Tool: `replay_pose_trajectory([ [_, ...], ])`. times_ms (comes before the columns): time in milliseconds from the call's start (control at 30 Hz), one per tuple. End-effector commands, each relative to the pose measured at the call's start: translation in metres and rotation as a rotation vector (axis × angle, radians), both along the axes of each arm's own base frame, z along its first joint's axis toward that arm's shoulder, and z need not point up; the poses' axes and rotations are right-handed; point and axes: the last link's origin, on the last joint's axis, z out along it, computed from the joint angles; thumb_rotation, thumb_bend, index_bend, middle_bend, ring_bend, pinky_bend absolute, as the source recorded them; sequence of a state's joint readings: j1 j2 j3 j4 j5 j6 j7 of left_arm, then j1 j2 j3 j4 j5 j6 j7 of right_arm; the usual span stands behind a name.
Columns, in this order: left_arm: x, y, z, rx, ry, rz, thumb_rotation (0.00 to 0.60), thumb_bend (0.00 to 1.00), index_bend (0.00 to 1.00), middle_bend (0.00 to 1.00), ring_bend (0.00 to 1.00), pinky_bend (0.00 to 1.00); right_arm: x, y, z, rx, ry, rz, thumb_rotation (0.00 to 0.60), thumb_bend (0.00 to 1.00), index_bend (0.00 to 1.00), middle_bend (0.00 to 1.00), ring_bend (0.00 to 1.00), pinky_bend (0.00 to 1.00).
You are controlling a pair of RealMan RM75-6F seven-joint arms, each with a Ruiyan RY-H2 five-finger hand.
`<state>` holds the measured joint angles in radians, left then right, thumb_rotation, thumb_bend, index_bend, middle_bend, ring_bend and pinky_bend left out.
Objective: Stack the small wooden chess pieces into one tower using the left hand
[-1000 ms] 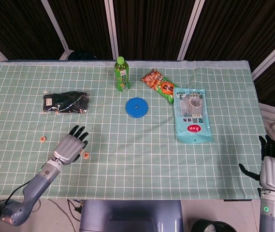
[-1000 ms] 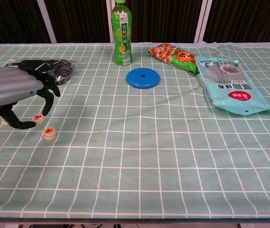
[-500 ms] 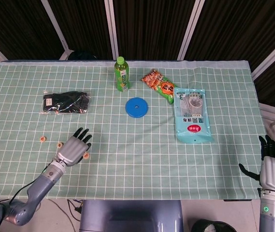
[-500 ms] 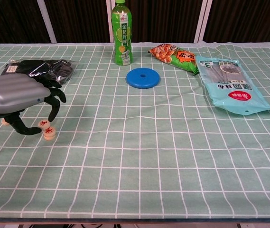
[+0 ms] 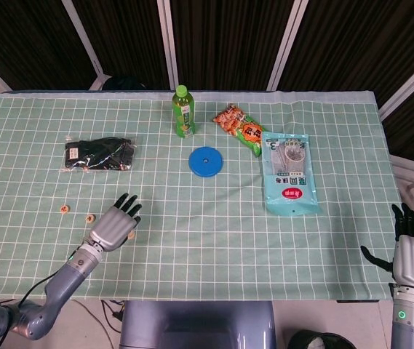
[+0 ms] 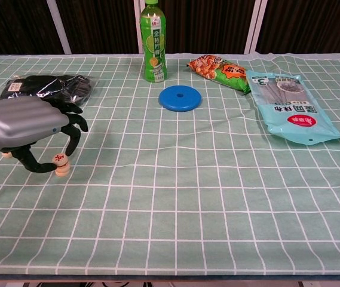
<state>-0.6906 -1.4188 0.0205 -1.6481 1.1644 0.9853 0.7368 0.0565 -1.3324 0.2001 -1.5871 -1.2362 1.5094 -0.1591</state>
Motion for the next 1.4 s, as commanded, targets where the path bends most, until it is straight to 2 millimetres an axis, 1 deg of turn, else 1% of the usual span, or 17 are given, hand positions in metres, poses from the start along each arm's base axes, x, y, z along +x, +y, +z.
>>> replay_pose_trajectory([
  [33,0.0003,-0.0003,-0.0005,0.000,0.003,-0.004,0.600,0.31,0.53,0.18,0.00,0.09,0.0001,0.0002,-0.0001,0.003,-0.002,0.000,0.600,0.25,0.06,0.00,0.02,0.00],
  [500,-0.0020,-0.0008,-0.0012,0.005,0.018,-0.006,0.600,0.31,0.50,0.18,0.00,0.09,0.0000,0.0001,0.0011,-0.002,-0.001,-0.002,0.600,0.25,0.06,0.00,0.02,0.00],
  [933,0.0005,-0.0015,-0.0030,-0.002,0.015,-0.016,0.600,0.31,0.48,0.18,0.00,0.09,-0.0003,0.0000,0.0016,-0.007,-0.003,-0.007,0.600,0.25,0.06,0.00,0.02,0.00],
  [1067,0.0005,-0.0019,-0.0037,-0.006,0.021,-0.017,0.600,0.31,0.46,0.18,0.00,0.09,-0.0004,0.0001,0.0023,-0.011,-0.006,-0.010,0.600,0.25,0.06,0.00,0.02,0.00],
  [1400,0.0031,-0.0030,-0.0012,-0.009,0.023,-0.028,0.600,0.31,0.43,0.17,0.00,0.09,-0.0006,0.0000,0.0027,-0.015,-0.005,-0.015,0.600,0.25,0.06,0.00,0.02,0.00],
])
